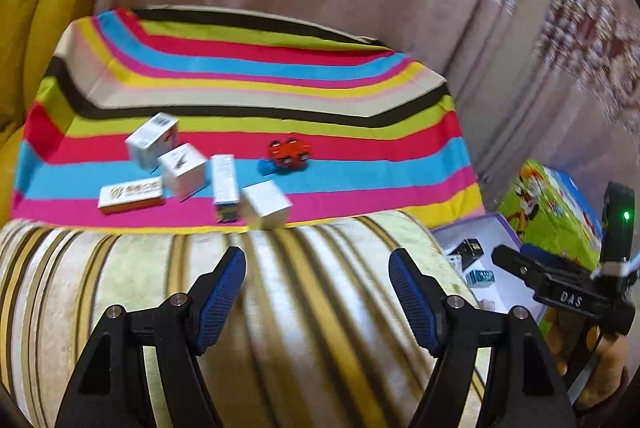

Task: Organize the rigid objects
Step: 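Move both empty tools back from the storage box to the pile of boxes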

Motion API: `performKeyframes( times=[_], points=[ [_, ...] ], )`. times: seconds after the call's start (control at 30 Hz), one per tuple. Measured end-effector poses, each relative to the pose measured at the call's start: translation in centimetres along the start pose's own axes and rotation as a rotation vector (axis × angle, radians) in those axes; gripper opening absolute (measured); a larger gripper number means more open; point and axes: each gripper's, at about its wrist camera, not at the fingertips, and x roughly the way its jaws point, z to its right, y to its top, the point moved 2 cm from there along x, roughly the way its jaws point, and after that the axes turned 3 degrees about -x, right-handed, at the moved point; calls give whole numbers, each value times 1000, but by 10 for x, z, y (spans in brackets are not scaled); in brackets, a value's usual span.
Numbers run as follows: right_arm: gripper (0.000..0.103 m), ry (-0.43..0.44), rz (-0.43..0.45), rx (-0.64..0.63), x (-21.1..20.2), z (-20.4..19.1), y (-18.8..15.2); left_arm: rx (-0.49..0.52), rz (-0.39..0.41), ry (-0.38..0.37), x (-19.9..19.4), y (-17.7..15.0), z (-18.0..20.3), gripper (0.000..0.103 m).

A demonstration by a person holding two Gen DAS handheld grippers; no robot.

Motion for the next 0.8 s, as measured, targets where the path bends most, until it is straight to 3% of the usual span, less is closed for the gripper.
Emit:
performKeyframes(
  times=[0.3,0.63,0.8],
  points=[
    [99,80,-35,-82,19,-40,7,-166,-37,65,5,5,-53,75],
    [99,143,-77,-154,45,-79,15,-280,-61,148,13,17,-101,75],
    [98,157,-98,-185,56,-93,18,-284,-85,201,25,27,-118,75]
  ],
)
